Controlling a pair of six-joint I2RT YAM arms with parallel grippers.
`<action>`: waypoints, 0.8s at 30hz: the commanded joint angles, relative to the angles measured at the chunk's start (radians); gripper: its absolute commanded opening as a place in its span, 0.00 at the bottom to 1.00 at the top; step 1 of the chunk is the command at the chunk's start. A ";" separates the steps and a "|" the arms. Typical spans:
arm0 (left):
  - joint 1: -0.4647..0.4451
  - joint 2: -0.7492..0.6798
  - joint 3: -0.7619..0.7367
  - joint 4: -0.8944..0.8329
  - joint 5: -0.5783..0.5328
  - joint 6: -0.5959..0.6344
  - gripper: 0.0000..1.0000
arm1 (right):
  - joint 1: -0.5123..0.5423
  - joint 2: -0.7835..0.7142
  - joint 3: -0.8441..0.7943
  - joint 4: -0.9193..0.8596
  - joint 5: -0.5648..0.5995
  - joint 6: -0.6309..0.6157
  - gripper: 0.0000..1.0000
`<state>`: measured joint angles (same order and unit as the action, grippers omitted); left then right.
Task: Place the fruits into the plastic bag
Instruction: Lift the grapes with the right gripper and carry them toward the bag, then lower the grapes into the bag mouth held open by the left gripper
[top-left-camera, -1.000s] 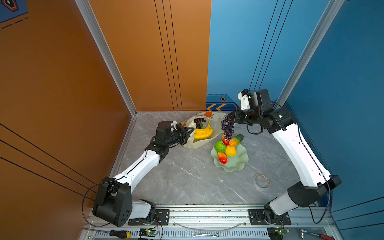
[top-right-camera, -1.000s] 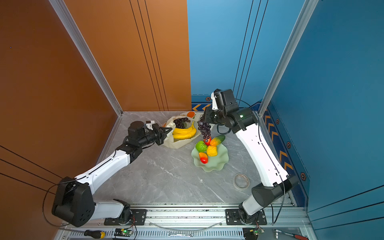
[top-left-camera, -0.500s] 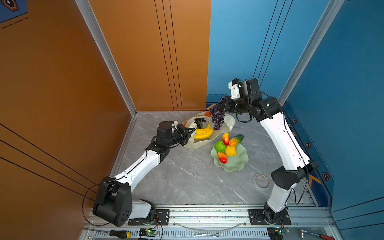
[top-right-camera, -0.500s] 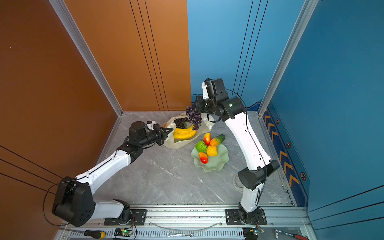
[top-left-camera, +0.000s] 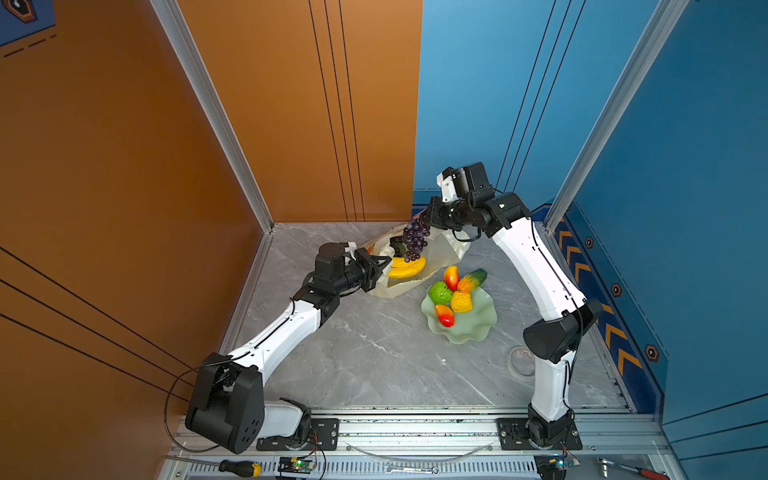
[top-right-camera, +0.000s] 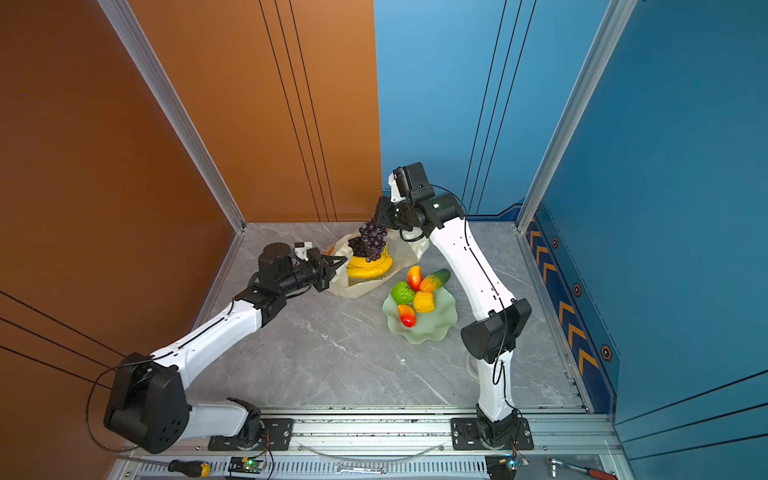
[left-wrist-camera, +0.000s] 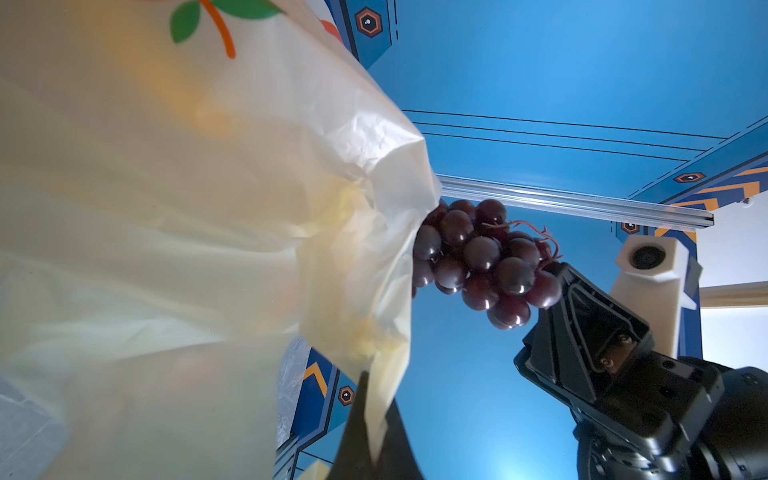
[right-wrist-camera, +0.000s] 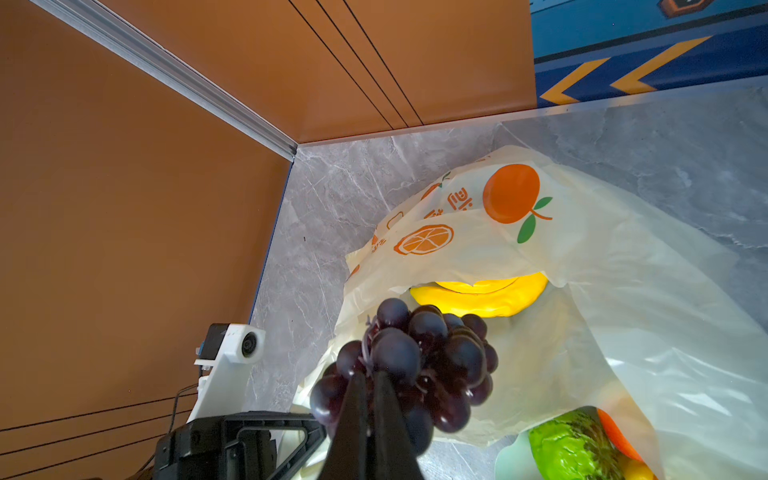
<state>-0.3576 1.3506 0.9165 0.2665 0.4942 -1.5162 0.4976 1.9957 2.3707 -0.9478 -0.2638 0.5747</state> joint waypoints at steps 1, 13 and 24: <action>-0.001 0.002 0.023 0.012 -0.001 -0.002 0.00 | 0.007 0.020 0.030 0.055 -0.028 0.021 0.00; 0.011 0.007 0.035 0.012 0.003 -0.013 0.00 | 0.010 0.071 0.018 0.061 -0.035 0.016 0.00; 0.022 0.005 0.040 0.012 -0.009 -0.020 0.00 | 0.021 0.118 -0.045 0.089 -0.044 0.000 0.00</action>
<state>-0.3416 1.3506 0.9260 0.2676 0.4942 -1.5356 0.5129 2.1212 2.3405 -0.8970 -0.2893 0.5842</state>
